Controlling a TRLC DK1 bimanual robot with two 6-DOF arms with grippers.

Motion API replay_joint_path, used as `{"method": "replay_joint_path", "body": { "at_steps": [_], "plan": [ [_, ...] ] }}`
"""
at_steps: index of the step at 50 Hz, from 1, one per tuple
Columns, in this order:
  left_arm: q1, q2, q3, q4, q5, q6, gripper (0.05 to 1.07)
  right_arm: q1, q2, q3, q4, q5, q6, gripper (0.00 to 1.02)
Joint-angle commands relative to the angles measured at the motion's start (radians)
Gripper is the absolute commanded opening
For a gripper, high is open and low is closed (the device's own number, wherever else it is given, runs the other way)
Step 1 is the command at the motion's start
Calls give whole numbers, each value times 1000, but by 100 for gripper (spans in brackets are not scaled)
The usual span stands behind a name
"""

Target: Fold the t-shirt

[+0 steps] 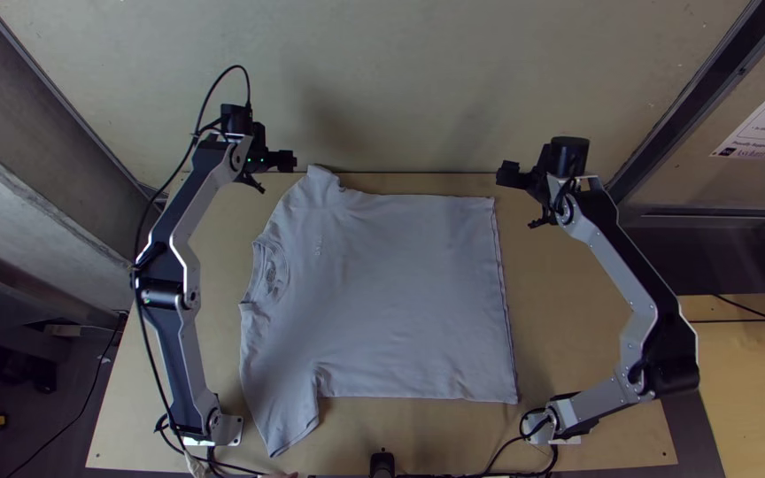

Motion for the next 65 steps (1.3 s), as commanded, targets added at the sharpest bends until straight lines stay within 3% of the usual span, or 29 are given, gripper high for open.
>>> {"method": "replay_joint_path", "body": {
  "at_steps": [1,8,42,46,50,54,57,65],
  "plan": [
    [-16,87,91,-5,-7,-23,92,-8,63,74,-56,-11,42,98],
    [-25,167,105,63,-15,-11,92,-18,132,118,-102,-26,79,98],
    [-31,367,154,92,-87,26,92,-22,212,169,-146,-29,113,98],
    [-30,382,160,95,-87,26,76,-23,214,172,-172,-29,113,98],
    [-27,391,160,97,-61,23,43,-22,220,171,-198,-28,113,98],
    [-27,394,160,91,-61,18,27,-25,234,178,-228,-29,113,98],
    [-28,391,157,91,-61,12,7,-26,246,190,-249,-29,113,98],
    [-27,371,157,75,-61,4,8,-37,315,232,-277,-37,113,98]
  ]
}}
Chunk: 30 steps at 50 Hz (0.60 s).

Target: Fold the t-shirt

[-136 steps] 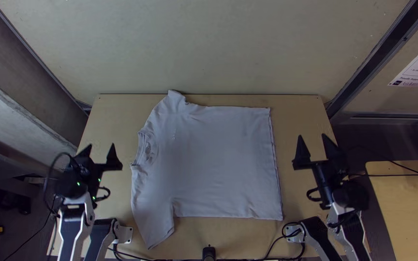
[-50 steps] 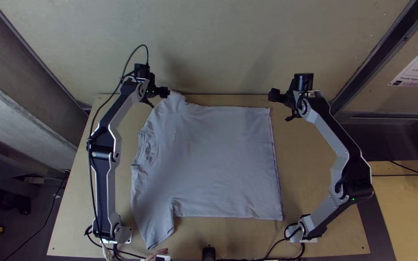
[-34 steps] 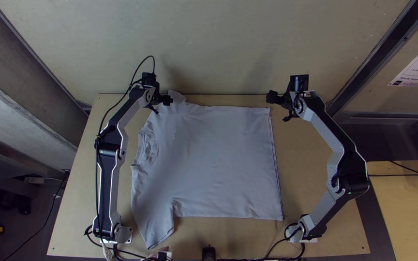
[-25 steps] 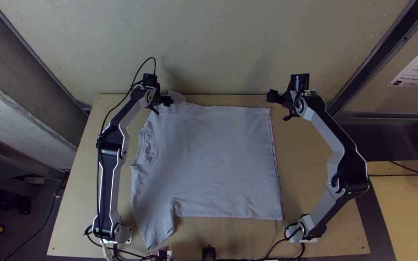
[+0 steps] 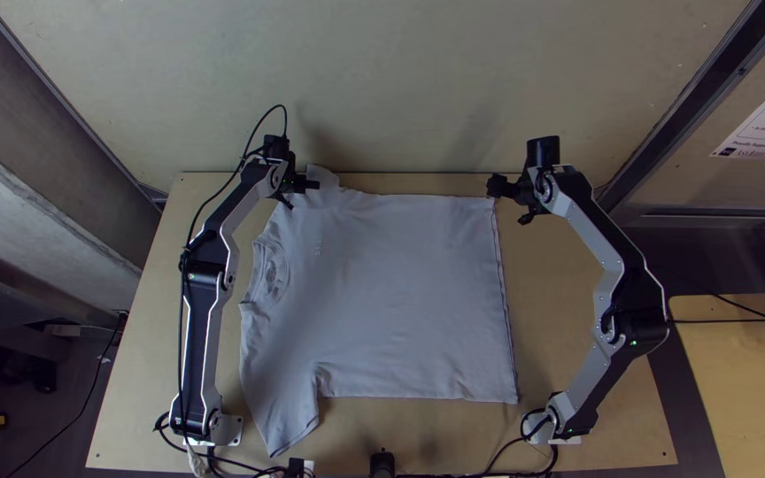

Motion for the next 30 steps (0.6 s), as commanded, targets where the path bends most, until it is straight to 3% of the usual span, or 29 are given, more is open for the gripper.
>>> {"method": "replay_joint_path", "body": {
  "at_steps": [1,30],
  "plan": [
    [10,17,8,-28,-6,-7,8,-13,66,50,-20,-12,20,98],
    [1,-53,5,-72,14,-27,8,-16,404,386,-152,-36,61,92]
  ]
}}
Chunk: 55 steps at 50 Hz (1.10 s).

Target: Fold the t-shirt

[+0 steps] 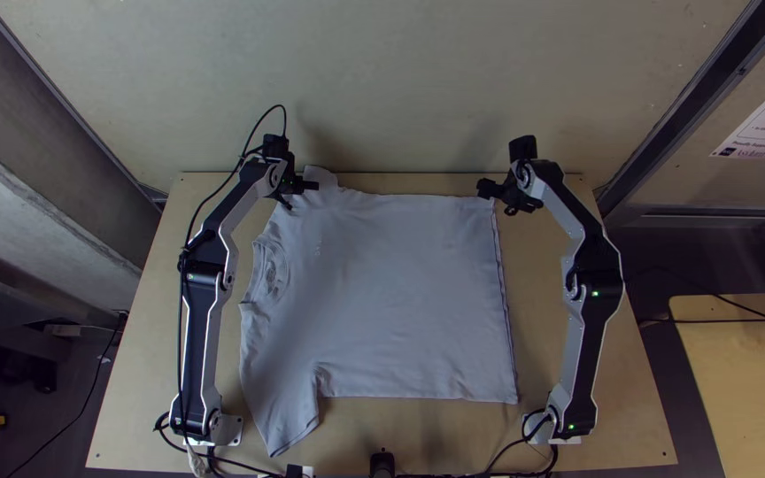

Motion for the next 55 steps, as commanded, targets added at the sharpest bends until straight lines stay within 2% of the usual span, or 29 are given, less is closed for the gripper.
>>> {"method": "replay_joint_path", "body": {
  "at_steps": [1,5,15,20,21,25,32,35,37,55],
  "plan": [
    [1,-42,4,-27,7,-16,8,7,57,74,-21,-3,24,92],
    [4,-43,4,-31,7,-16,8,8,90,120,-31,-3,29,86],
    [6,-45,4,-37,7,-16,8,16,216,310,-174,-3,30,86],
    [9,-45,4,-36,7,-15,8,17,235,324,-183,-3,30,86],
    [9,-45,4,-36,7,-15,8,17,236,324,-183,-3,30,82],
    [9,-49,4,-36,7,-13,8,20,236,324,-183,-3,29,56],
    [9,-54,4,-34,7,-12,8,22,245,331,-182,-3,26,37],
    [9,-57,4,-34,7,-12,8,22,248,331,-174,-3,20,14],
    [9,-60,4,-33,7,-12,8,22,248,331,-169,-3,15,3],
    [12,-126,3,-43,7,-25,8,23,184,331,-122,0,6,2]
  ]
}}
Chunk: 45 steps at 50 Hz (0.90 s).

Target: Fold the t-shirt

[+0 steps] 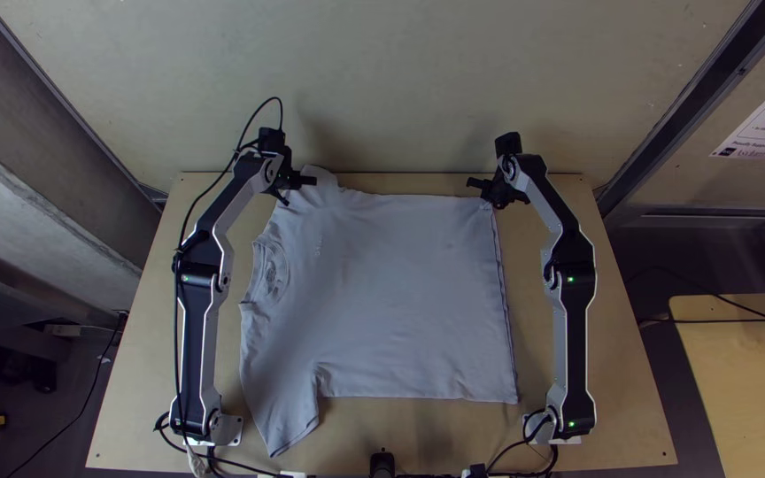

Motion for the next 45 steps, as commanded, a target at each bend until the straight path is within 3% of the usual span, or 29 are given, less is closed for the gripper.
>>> {"method": "replay_joint_path", "body": {
  "at_steps": [1,23,45],
  "plan": [
    [14,-71,3,-6,7,-25,8,2,-37,27,31,0,-2,2],
    [75,-68,4,107,8,-27,8,-30,-30,58,215,5,-21,2],
    [61,-195,-80,20,65,-45,8,-29,-93,42,167,5,-44,2]
  ]
}}
